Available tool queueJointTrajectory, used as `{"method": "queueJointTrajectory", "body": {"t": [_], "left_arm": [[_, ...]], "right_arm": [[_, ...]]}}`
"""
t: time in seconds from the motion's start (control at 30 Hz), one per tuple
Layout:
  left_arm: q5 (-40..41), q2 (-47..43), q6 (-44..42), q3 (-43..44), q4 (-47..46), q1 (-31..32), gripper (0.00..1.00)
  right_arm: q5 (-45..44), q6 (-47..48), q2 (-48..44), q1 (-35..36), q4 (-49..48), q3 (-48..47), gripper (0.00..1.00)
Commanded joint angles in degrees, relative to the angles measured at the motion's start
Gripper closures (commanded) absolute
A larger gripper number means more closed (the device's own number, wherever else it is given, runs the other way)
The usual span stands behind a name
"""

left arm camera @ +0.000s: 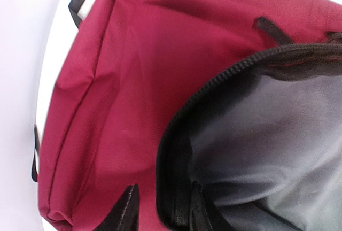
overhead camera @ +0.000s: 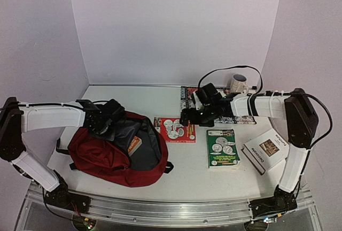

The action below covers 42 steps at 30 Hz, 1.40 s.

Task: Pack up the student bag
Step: Place the largest pocket of the bag in the student bag, then move the book to the center of the board.

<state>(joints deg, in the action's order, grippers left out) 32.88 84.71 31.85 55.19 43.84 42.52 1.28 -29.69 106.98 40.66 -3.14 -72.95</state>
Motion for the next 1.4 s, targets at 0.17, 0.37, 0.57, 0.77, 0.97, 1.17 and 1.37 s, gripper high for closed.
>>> {"method": "queueJointTrajectory", "body": {"t": [0.17, 0.37, 0.57, 0.77, 0.97, 1.17, 1.37], "left_arm": [[-3.56, -8.62, 0.82, 4.9, 1.04, -0.25, 0.33], [-5.24, -11.19, 1.26, 5.32, 0.98, -0.25, 0.12], [-7.39, -12.95, 1.21, 5.57, 0.52, -0.25, 0.01], [-8.28, -13.14, 0.97, 5.44, -0.18, -0.22, 0.01], [-9.04, -12.49, 0.8, 5.28, -1.01, -0.25, 0.01], [-9.84, -11.93, 0.85, 5.04, -1.82, -0.25, 0.01], [-10.69, -11.76, 0.98, 4.8, -2.28, -0.25, 0.01]], "right_arm": [[-0.64, 7.05, 7.13, -5.01, 2.18, -7.42, 0.1], [1.54, 7.62, 12.86, -5.92, 2.11, -11.47, 0.16], [4.48, 7.85, 17.45, -6.14, 2.08, -14.75, 0.21], [9.13, 7.13, 19.93, -6.12, 0.71, -16.4, 0.28], [13.91, 7.79, 18.04, -6.14, -1.05, -14.79, 0.4], [20.13, 8.33, 15.44, -6.13, -4.14, -10.65, 0.57], [23.2, 7.84, 14.32, -6.15, -6.92, -5.94, 0.85]]}}
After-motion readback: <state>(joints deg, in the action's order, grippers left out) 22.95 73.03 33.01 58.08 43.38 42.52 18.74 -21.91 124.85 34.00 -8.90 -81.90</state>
